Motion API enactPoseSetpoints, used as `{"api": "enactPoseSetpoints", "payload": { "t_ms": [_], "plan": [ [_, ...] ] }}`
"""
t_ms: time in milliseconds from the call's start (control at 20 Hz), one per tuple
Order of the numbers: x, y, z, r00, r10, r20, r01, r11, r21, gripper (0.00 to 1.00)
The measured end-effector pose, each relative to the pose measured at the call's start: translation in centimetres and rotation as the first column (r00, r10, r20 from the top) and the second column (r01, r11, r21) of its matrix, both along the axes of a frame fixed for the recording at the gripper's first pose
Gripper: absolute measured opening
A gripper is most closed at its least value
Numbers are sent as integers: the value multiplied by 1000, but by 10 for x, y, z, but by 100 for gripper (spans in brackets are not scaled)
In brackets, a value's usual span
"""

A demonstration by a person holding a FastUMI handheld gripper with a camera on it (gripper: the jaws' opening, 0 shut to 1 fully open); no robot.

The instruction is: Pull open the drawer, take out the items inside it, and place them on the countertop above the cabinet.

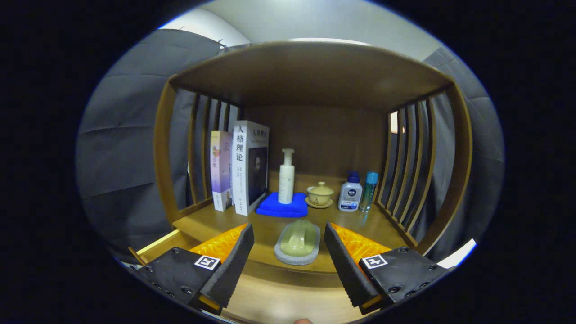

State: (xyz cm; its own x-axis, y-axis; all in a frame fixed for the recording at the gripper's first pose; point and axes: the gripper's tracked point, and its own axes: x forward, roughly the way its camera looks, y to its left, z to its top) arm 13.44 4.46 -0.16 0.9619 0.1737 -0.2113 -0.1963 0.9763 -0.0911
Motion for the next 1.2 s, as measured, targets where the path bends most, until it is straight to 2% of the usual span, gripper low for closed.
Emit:
{"api": "enactPoseSetpoints", "payload": {
  "t_ms": [200, 400, 550, 750, 900, 1200],
  "plan": [
    [-38, 9, -1, 996, -7, 88, 8, 1000, -18, 100],
    [-72, 4, -15, 990, -70, 124, 64, 997, 53, 100],
    [-93, -8, -24, 979, -119, 167, 112, 993, 48, 100],
    [-116, -6, -36, 975, -112, 192, 112, 994, 8, 100],
    [-132, 2, -50, 974, -102, 203, 98, 995, 30, 100],
    [-154, 16, -109, 990, -80, 118, 77, 997, 29, 100]
  ]
}}
